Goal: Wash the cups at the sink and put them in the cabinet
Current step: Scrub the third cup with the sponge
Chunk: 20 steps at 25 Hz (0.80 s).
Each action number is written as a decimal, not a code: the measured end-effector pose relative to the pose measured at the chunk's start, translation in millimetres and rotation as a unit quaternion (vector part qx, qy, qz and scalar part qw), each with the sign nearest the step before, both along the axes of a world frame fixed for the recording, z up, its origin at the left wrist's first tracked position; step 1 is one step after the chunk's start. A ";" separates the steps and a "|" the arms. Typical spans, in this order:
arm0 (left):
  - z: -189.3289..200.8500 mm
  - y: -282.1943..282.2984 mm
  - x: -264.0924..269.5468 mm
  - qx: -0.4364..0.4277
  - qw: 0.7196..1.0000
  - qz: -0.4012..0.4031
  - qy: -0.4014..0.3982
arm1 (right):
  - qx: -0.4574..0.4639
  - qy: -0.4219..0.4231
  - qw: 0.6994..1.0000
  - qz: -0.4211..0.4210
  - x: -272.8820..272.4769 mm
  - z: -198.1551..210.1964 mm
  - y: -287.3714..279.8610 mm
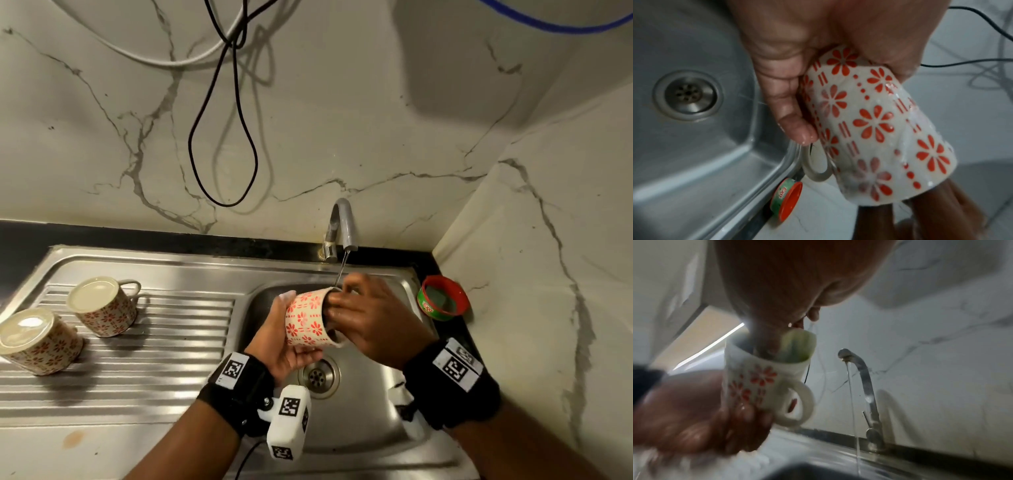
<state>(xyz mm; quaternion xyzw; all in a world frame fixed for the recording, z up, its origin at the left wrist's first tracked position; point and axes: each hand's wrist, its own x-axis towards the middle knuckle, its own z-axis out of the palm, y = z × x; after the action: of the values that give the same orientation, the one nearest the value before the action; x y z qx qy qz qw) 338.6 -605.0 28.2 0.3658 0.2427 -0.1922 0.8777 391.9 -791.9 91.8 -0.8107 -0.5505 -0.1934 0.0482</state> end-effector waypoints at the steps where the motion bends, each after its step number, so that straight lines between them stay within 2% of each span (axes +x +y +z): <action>1: 2.5 1.4 1.2 0.031 0.999 -0.019 -0.009 | -0.047 -0.042 0.998 0.021 3.7 -0.1 -2.2; 4: 12.0 3.0 7.0 0.130 0.990 -0.015 -0.045 | -0.144 -0.053 0.988 -0.012 -3.6 -21.7 6.7; 5: 13.3 2.7 7.9 0.163 0.984 -0.001 -0.064 | -0.118 0.007 0.991 -0.057 -12.6 -27.2 13.3; 6: 13.3 2.4 7.2 0.192 0.977 0.014 -0.087 | -0.046 0.163 0.977 -0.128 -21.1 -25.5 22.2; 7: 12.4 2.5 4.7 0.208 0.971 0.031 -0.114 | 0.073 0.345 0.914 -0.201 -28.0 -20.2 32.6; 8: 10.7 2.8 0.9 0.209 0.965 0.050 -0.151 | 0.201 0.543 0.781 -0.234 -34.3 -12.1 43.4; 9: 7.9 4.7 -2.3 0.204 0.958 0.065 -0.189 | 0.281 0.666 0.655 -0.219 -34.1 -10.6 53.1; 10: 7.0 7.7 -5.5 0.200 0.953 0.067 -0.217 | 0.315 0.727 0.575 -0.207 -30.2 -6.5 55.4; 11: 5.2 12.0 -5.8 0.200 0.950 0.063 -0.230 | 0.286 0.728 0.591 -0.196 -25.6 -4.7 51.1; 13: 1.8 17.2 -2.3 0.189 0.960 0.039 -0.201 | 0.157 0.642 0.709 -0.245 -23.8 -0.3 43.7; 14: 0.3 17.5 -1.7 0.187 0.966 0.016 -0.177 | 0.135 0.638 0.716 -0.251 -16.9 -3.2 40.0; 15: -0.2 15.8 -1.6 0.198 0.966 -0.010 -0.164 | 0.169 0.669 0.683 -0.241 -14.1 -8.9 39.6; 17: -3.8 7.7 -6.5 0.235 0.954 -0.012 -0.185 | 0.321 0.778 0.494 -0.217 -18.6 -11.6 41.2; 18: -5.9 5.1 -9.2 0.240 0.943 0.014 -0.230 | 0.390 0.805 0.395 -0.207 -19.8 -12.6 43.8; 19: -10.2 5.6 -10.7 0.232 0.931 0.035 -0.278 | 0.434 0.814 0.327 -0.206 -19.7 -14.3 44.8; 20: -12.7 7.9 -11.7 0.211 0.925 0.036 -0.312 | 0.433 0.813 0.337 -0.194 -17.1 -16.8 44.3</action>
<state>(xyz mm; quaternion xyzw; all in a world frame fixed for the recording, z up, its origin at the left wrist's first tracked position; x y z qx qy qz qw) 326.9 -597.1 15.6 0.5752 0.0043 0.0194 0.8178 374.8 -747.6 75.0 -0.5164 0.0951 0.3460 0.7776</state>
